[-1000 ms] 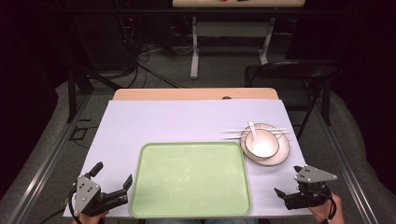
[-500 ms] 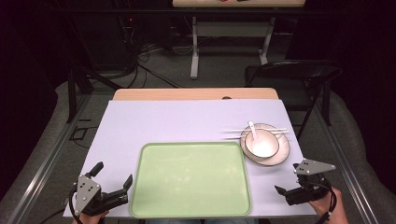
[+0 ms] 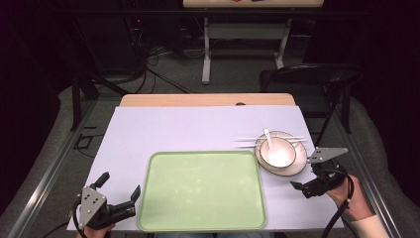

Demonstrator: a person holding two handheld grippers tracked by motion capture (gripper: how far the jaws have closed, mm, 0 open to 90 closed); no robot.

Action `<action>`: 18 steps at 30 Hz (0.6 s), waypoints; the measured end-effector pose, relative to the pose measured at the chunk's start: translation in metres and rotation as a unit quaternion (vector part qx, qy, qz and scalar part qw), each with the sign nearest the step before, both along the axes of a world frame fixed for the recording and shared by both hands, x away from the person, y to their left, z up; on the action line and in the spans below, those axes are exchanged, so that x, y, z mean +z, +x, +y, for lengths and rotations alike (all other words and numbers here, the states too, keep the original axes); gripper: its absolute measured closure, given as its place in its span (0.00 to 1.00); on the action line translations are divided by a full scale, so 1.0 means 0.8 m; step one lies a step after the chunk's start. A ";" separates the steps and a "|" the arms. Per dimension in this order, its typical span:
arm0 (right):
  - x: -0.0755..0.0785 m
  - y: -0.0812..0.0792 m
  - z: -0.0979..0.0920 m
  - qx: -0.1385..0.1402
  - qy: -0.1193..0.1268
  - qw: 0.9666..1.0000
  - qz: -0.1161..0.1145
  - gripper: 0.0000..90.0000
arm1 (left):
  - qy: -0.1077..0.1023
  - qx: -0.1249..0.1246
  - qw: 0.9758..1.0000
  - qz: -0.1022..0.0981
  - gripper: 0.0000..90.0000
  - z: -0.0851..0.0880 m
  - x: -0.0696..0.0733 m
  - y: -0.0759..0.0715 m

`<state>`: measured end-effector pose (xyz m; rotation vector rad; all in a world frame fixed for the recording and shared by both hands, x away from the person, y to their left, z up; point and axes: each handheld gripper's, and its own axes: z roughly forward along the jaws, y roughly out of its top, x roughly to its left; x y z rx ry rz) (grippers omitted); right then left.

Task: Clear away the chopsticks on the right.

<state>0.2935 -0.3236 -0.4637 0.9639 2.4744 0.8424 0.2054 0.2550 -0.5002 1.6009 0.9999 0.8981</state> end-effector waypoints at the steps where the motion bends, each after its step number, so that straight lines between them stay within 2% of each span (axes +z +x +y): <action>1: 0.002 0.005 0.000 0.000 -0.002 1.000 0.003 0.00 | 0.000 0.000 1.000 0.000 0.00 0.000 0.000 0.000; 9: 0.021 0.040 0.002 0.008 -0.017 1.000 -0.001 0.00 | 0.001 0.000 1.000 0.001 0.00 0.000 0.000 0.000; 14: 0.031 0.065 0.000 0.007 -0.023 1.000 0.012 0.00 | 0.001 0.000 1.000 0.000 0.00 0.000 0.000 0.000; 18: 0.037 0.084 -0.001 0.005 -0.026 1.000 0.013 0.00 | -0.001 0.001 1.000 0.000 0.00 0.000 0.000 0.000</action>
